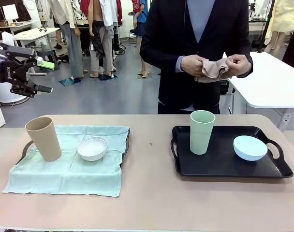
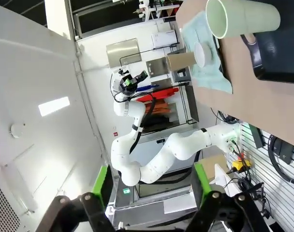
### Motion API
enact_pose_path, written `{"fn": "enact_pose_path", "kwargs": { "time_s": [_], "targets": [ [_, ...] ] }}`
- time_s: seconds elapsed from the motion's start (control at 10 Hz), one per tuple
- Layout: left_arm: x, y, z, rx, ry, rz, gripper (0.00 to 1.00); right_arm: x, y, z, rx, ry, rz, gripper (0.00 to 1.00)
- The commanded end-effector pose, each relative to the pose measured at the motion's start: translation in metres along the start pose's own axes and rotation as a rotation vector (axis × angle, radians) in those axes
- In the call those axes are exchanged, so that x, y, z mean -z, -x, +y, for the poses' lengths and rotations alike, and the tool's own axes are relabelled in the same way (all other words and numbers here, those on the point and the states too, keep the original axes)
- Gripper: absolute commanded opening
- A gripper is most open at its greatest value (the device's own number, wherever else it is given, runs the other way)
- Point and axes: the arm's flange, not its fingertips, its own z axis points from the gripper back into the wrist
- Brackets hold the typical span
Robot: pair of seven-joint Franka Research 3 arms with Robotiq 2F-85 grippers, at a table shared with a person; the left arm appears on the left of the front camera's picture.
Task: Set up a tray with a mat and arrange the tableware.
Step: Pick up the Picnic Bowl and Reusable plastic cup from the Handle tray in front of the human's position and hold them in the air.
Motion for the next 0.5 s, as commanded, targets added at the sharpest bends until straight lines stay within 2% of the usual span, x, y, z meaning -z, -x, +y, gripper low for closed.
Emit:
{"fn": "enact_pose_path", "kwargs": {
  "time_s": [0.0, 0.4],
  "targets": [
    [0.0043, -0.0097, 0.0006, 0.009, -0.010, 0.038, 1.00, -0.0080, -0.0013, 0.0057, -0.013, -0.010, -0.004, 0.85],
    [0.0043, -0.0097, 0.0006, 0.009, -0.010, 0.038, 1.00, -0.0080, -0.0013, 0.0057, -0.013, -0.010, -0.004, 0.85]
  ]
}}
